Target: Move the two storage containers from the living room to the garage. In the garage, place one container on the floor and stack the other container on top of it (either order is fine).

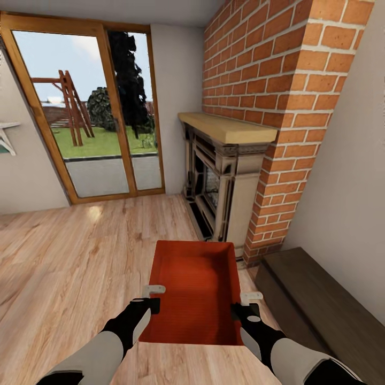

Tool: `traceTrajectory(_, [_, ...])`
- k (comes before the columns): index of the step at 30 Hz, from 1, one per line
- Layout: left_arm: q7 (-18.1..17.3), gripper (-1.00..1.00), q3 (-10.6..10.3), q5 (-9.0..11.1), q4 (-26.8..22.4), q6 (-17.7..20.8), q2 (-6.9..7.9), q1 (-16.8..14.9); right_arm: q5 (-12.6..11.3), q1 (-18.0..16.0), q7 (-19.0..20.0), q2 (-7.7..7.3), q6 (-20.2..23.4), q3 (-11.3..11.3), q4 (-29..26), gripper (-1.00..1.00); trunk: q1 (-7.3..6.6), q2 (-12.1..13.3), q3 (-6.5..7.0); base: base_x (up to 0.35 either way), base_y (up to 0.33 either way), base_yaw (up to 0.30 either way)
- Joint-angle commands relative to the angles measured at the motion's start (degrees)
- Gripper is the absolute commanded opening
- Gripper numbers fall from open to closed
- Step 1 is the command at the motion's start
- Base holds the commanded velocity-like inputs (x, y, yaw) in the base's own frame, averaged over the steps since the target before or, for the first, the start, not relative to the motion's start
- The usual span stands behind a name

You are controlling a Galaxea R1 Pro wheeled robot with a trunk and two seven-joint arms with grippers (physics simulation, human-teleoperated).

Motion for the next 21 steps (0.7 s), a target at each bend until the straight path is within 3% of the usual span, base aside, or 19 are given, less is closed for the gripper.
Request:
traceTrajectory(1, [0.27, -1.0, 0.98, -0.61, 0.11, 0.44, -0.23, 0.01, 0.16, -0.07, -1.74, 0.04, -0.99, 0.12, -1.23, -1.0, 0.02, -0.09, -0.01, 0.0, 0.0, 0.0])
traceTrajectory(21, [0.27, -1.0, 0.99, -0.61, 0.1, 0.42, -0.23, 0.01, 0.16, -0.07, -1.71, 0.04, -0.94, 0.12, -1.23, -1.0, 0.02, -0.09, 1.67, 0.0, 0.0, 0.0])
